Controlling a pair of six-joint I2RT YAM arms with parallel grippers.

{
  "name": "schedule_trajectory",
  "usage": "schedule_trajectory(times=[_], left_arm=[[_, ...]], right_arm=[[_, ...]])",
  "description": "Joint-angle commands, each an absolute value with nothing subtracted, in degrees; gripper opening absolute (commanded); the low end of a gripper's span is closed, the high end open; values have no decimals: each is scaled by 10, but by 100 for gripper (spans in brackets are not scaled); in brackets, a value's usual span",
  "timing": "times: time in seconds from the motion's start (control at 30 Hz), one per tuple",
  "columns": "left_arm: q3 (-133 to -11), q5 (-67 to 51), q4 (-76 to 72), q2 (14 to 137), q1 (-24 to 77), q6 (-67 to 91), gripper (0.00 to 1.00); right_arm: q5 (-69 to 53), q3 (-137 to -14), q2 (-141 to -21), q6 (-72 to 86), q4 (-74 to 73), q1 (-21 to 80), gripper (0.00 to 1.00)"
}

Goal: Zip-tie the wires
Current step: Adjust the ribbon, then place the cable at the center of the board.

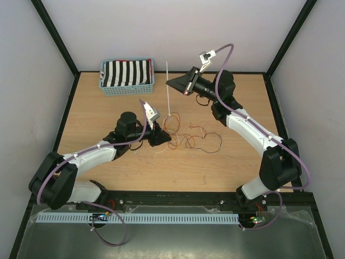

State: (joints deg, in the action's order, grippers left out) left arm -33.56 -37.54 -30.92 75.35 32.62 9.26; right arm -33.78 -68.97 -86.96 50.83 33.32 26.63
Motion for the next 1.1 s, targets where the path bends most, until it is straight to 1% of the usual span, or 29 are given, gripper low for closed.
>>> schedule_trajectory(times=[0.0, 0.1, 0.13, 0.17, 0.23, 0.3, 0.37, 0.47, 0.53, 0.63, 0.73, 0.83, 0.93, 1.07], left_arm=[[-327, -382, -316, 733, 321, 93, 29], [-323, -380, -316, 712, 306, 97, 31], [-321, -381, -316, 703, 300, 97, 36], [-318, -382, -316, 694, 294, 99, 44], [-311, -382, -314, 673, 282, 104, 53], [-301, -374, -310, 645, 267, 110, 67], [-286, -358, -302, 612, 252, 109, 75], [-274, -336, -284, 565, 237, 92, 81], [-275, -328, -271, 543, 230, 87, 82], [-285, -333, -250, 512, 225, 88, 83], [-306, -346, -215, 481, 223, 89, 84], [-315, -365, -193, 455, 223, 82, 89], [-313, -384, -191, 464, 225, 72, 91], [-328, -419, -194, 528, 237, 44, 92]], right_arm=[[-341, -685, -864, 504, 350, 265, 0], [-348, -672, -865, 500, 347, 265, 0], [-352, -667, -865, 500, 347, 265, 0], [-356, -662, -866, 500, 347, 265, 0], [-365, -656, -867, 498, 346, 265, 0], [-379, -653, -870, 496, 345, 265, 0], [-394, -652, -872, 494, 342, 265, 0], [-417, -655, -868, 488, 331, 265, 0], [-426, -663, -864, 478, 317, 265, 0], [-439, -682, -864, 463, 290, 265, 0], [-485, -694, -871, 470, 284, 266, 0], [-518, -695, -869, 476, 286, 267, 0], [-531, -689, -860, 480, 288, 267, 0], [-544, -679, -846, 506, 312, 266, 0]])
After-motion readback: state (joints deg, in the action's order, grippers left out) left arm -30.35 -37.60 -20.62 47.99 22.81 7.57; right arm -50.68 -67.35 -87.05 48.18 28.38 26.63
